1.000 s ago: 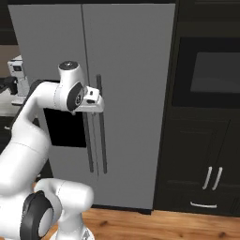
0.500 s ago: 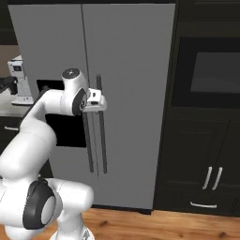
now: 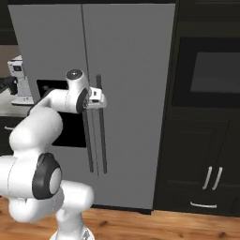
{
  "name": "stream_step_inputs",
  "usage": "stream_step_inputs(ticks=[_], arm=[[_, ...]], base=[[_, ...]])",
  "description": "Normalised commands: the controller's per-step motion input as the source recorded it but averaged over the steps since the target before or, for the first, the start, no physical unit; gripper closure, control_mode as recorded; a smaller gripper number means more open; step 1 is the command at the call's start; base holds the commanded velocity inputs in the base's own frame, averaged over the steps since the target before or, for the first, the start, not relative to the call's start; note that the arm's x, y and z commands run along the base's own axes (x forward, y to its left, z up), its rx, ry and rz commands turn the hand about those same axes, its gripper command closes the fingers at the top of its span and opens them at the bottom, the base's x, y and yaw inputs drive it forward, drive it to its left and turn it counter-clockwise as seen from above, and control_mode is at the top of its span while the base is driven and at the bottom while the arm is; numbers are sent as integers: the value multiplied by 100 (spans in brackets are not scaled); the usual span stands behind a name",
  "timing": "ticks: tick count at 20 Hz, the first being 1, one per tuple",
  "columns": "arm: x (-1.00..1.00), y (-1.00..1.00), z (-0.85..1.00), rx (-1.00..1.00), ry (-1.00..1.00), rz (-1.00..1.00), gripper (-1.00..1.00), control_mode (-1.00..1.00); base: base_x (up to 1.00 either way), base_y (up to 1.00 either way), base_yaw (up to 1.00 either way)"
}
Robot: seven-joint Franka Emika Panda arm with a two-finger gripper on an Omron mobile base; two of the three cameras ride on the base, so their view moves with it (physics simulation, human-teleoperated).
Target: Retrieve the butter from the fridge and place it on a plate on the dining table. Then retrieve the butter knife by the fridge and place it near the plate.
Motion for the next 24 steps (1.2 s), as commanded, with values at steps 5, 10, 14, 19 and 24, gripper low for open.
stream_step_inputs(ticks=[5,10,14,19,24], arm=[[63,0,-16,0,-1,-1,-100,-100],[41,-30,-32,0,-2,-1,-100,-100],[39,-2,-32,0,-9,0,-100,-100],[37,1,-23,0,-15,0,-100,-100],[39,2,-17,0,-12,0,-100,-100]], base=[[0,0,0],[0,0,0],[0,0,0],[0,0,0],[0,0,0]])
